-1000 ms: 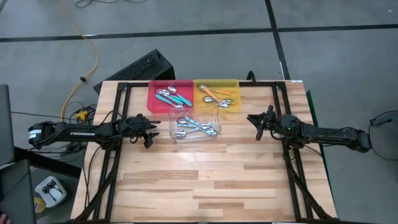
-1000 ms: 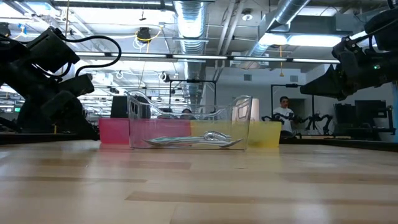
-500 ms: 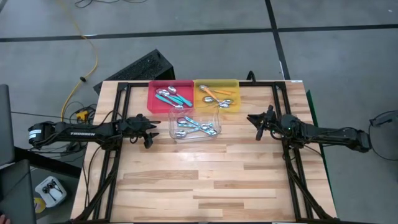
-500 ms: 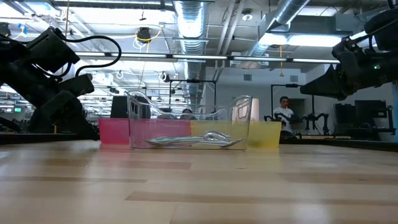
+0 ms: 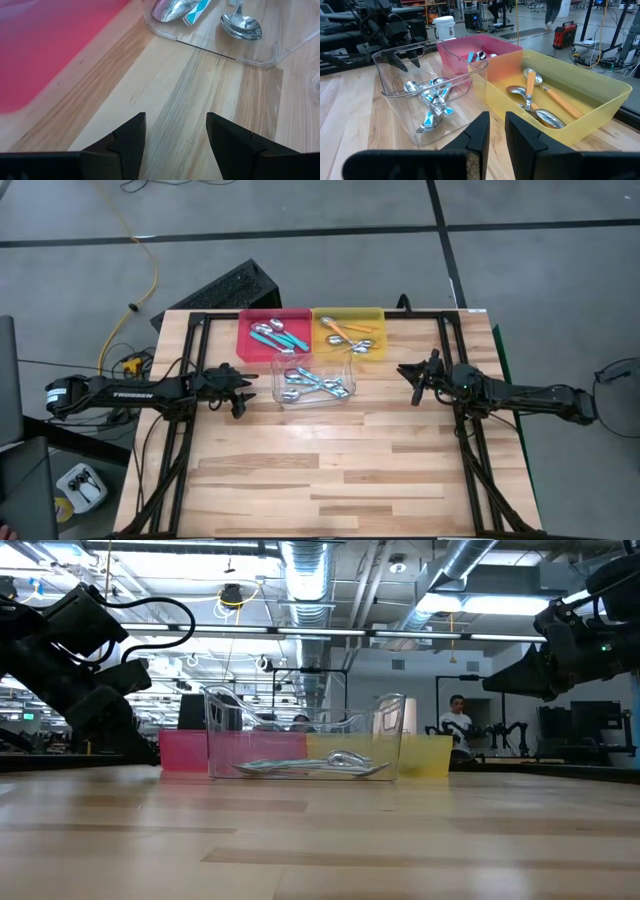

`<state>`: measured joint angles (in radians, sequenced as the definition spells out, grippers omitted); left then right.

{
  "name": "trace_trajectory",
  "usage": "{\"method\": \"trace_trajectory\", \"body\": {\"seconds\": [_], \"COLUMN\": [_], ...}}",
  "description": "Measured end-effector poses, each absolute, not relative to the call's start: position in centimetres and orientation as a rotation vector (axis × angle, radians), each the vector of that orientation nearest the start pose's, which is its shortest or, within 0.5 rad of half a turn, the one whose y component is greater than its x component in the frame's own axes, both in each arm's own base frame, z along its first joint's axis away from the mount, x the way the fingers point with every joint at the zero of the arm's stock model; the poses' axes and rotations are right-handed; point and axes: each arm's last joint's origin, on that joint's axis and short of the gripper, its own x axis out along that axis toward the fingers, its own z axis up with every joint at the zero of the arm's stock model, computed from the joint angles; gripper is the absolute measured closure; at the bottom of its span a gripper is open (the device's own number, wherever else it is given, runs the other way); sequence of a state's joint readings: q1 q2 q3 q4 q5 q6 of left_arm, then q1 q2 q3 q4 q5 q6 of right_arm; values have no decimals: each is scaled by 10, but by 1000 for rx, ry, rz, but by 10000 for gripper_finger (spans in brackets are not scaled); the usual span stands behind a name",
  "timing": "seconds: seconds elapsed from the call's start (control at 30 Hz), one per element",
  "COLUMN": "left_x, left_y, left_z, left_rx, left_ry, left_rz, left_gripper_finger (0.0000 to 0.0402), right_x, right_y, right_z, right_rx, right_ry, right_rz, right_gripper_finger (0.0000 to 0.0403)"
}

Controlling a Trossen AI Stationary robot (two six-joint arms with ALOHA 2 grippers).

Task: Sort silverware by color (type)
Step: Return to Home Position

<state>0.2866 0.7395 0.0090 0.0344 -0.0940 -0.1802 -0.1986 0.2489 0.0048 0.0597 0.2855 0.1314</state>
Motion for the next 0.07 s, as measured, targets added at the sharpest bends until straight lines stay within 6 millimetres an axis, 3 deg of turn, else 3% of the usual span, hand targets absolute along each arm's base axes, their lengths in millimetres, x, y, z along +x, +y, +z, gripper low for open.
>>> {"method": "trace_trajectory", "body": {"seconds": [0.07], "left_x": [116], "left_y": [37], "left_z": [101], "left_rx": [-238], "left_ry": [663], "left_rz": [427], "left_gripper_finger": [210], "right_x": [107], "right_y": [-30], "right_z": [150], "right_rx": [120], "right_ry": [154], "right_rz": [-494], "right_gripper_finger": [316]}}
